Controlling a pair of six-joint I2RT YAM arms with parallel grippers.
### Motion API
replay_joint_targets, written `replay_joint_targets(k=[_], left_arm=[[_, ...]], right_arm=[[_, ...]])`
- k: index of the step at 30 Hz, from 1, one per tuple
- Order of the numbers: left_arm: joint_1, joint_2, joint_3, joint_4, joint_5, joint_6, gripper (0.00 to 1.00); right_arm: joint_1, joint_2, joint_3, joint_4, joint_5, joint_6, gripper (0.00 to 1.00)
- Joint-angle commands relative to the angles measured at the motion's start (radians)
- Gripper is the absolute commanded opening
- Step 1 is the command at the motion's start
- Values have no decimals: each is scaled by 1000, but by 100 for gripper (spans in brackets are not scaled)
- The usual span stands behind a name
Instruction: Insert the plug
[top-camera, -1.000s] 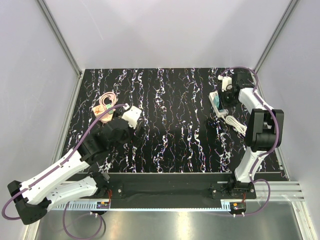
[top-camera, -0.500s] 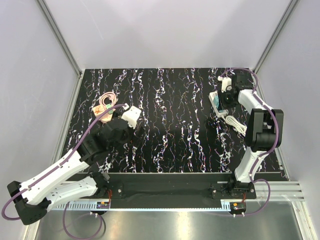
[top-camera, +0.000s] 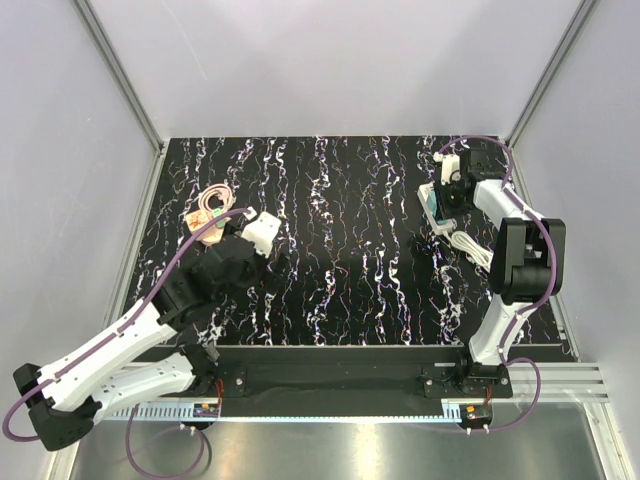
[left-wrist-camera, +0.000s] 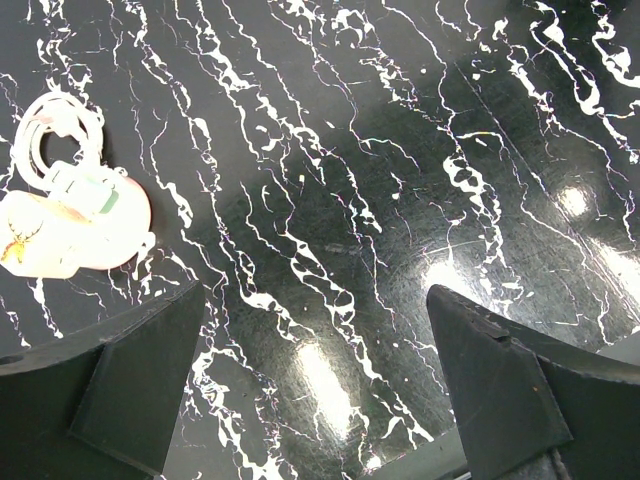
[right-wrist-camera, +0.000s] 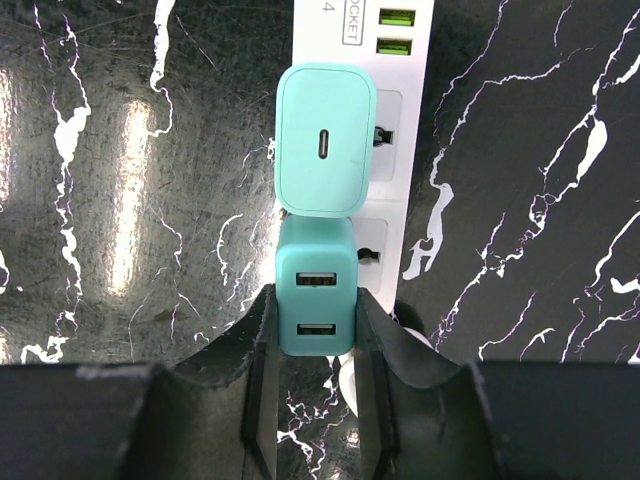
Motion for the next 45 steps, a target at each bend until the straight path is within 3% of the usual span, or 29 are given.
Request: replay_joint_targets(k=[1,10,14,23,25,30,32,36,38,44,45], left_arm=[[2,-20,-10,31,-30,17,99],[2,-32,-12,31,-39,17,99],[2,-30,-13,31,-39,17,99],[1,-32,-12,29,-39,17,99],[2,-35,-14,31,-44,17,99],[2,-36,-20,31,-54,18,99],[2,-33,-20,31,-57,18,99],[2,-36,-17,31,-62,21,99],[2,-59,-18,34,-71,21,99],[2,-96,-24,63,-28,18,99],[2,-93,-18,62,-22,12,99]], right_arm=[[-1,98,-80,-4,64,1,0],[-1,90,-85,15,65,4,2],[-1,41,-77,21,54,7,27],[-1,-27,-34,22,31,18,53],[-1,-51,-19,21,22,25,65],[-1,-140,4,18,-16,56,73],[-1,-171,4,9,-42,75,84],[-1,-293,-16,-4,-186,221,99],[1,-342,-40,22,-254,312,100],[5,-565,-158,61,-315,874,100],[5,-582,-172,61,-426,877,100]])
